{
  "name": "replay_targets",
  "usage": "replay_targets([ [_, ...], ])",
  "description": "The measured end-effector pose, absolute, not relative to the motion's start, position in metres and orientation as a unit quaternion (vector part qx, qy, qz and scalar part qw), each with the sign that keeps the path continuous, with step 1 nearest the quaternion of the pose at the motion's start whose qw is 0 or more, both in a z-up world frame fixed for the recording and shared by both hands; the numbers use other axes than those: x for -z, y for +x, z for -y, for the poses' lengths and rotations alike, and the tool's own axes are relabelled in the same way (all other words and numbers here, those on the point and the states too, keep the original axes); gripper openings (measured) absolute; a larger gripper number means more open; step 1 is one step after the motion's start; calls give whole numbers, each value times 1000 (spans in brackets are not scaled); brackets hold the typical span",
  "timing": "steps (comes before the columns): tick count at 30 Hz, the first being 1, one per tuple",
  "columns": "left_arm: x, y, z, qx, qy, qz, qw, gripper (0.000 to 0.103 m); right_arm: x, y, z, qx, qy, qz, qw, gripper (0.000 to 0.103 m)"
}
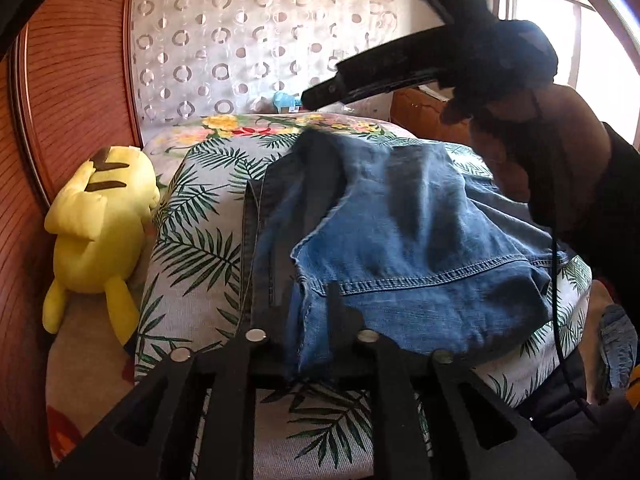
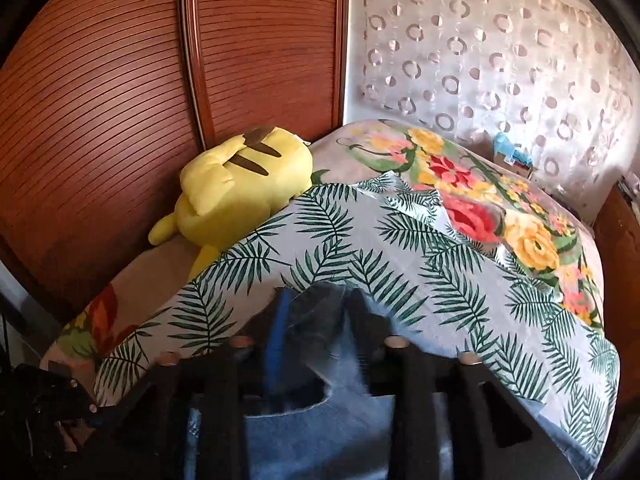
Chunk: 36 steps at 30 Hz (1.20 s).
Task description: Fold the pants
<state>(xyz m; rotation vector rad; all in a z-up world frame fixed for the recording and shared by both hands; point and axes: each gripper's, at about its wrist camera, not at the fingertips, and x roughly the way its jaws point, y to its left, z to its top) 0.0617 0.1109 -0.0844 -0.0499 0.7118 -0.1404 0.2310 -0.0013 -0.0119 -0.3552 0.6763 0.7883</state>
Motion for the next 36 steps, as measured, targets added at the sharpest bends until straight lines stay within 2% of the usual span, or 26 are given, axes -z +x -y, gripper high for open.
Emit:
replay_targets([
  [1,85,62,-112,62,-25,-348,935,22,11,231,4,-376,-165,-319,854,48],
  [4,84,62,-113,54,-24,-347,936,30,10,226,14,-364,-165,-296,868,49],
  [6,83,61,-114,55,-27,-344,937,45,8,219,25,-359,-165,-284,873,49],
  [13,81,62,-109,59,-30,-339,938,46,15,189,85,-338,-178,-257,888,49],
  [25,78,62,-77,83,-26,-327,941,46,66,125,191,-302,-118,-316,892,49],
  [36,96,70,-59,87,-12,-353,932,46,92,91,204,-311,-95,-362,873,48],
])
